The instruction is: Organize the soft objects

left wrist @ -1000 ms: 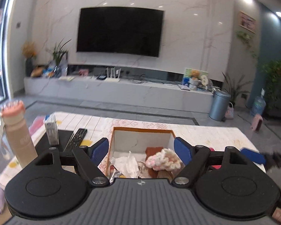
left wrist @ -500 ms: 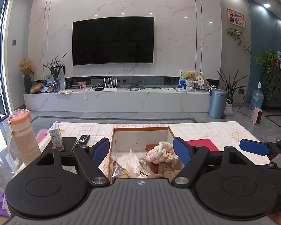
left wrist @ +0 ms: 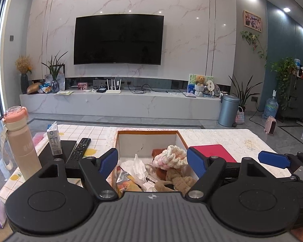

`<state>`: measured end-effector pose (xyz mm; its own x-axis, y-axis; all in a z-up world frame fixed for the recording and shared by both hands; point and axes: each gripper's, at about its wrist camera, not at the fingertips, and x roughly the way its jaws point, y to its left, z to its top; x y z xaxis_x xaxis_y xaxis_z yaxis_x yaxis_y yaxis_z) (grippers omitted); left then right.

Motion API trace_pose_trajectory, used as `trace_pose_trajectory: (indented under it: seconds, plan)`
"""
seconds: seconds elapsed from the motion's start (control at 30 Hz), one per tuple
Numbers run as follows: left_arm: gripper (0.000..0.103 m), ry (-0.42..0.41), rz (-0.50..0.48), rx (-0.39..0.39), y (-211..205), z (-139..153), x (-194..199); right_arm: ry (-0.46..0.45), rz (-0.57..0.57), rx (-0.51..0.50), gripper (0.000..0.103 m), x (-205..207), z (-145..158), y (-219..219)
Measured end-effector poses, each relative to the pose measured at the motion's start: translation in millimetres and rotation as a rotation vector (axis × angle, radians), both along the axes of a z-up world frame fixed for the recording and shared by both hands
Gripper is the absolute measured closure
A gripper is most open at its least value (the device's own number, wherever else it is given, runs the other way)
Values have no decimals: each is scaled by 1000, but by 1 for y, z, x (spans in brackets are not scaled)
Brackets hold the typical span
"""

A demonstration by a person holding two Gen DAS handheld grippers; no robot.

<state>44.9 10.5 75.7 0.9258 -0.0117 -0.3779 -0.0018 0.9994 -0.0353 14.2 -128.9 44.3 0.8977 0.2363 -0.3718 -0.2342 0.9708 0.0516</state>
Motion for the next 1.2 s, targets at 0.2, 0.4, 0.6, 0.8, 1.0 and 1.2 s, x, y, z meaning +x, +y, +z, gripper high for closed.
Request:
trace_pose_trajectory:
  seconds: [0.2, 0.4, 0.6, 0.8, 1.0, 1.2]
  plan:
    - [12, 9, 9, 7, 3, -2, -2, 6, 1, -8, 3, 2, -1, 4]
    - [12, 9, 21, 24, -1, -2, -4, 15, 3, -11, 3, 4, -3, 3]
    - [12, -13, 36, 55, -6, 1, -9, 11, 20, -7, 3, 4, -3, 0]
    - [12, -8, 40, 62, -6, 1, -10, 10, 23, -15, 3, 3, -4, 0]
    - [12, 3, 48, 69, -8, 1, -9, 18, 27, -26, 3, 6, -5, 2]
    - [12, 18, 55, 67, -7, 0, -6, 28, 29, -29, 3, 8, -8, 3]
